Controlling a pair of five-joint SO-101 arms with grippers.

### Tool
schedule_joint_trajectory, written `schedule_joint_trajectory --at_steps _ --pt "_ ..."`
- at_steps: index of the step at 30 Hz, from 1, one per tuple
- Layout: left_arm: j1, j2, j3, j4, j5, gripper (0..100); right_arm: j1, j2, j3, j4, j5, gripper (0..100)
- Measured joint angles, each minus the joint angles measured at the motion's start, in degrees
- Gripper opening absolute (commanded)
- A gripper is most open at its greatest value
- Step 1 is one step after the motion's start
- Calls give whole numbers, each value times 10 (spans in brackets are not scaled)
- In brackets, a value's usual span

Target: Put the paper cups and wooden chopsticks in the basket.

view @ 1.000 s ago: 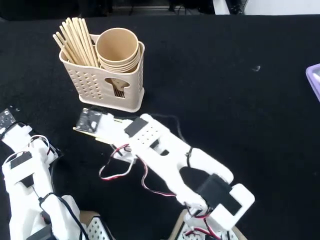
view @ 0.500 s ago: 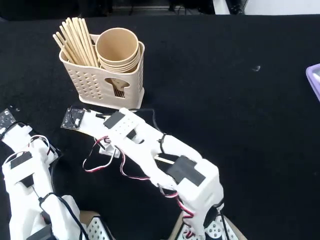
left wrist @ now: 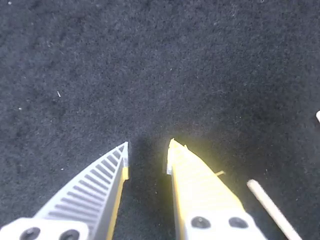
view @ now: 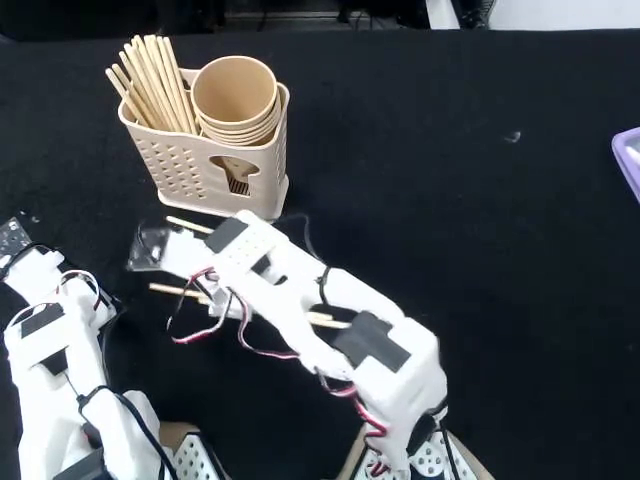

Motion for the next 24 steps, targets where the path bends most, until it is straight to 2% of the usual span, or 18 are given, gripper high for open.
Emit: schedule_joint_trajectory --at_steps 10,15,19,24 --pt "-1 0 0 0 0 134 46 -255 -3 23 -6 10" --pt "-1 0 0 0 0 134 64 -323 -66 -21 -89 11" --pt "-1 0 0 0 0 134 70 -331 -106 -142 -187 11" --pt "-1 0 0 0 0 134 69 -309 -107 -387 -267 11"
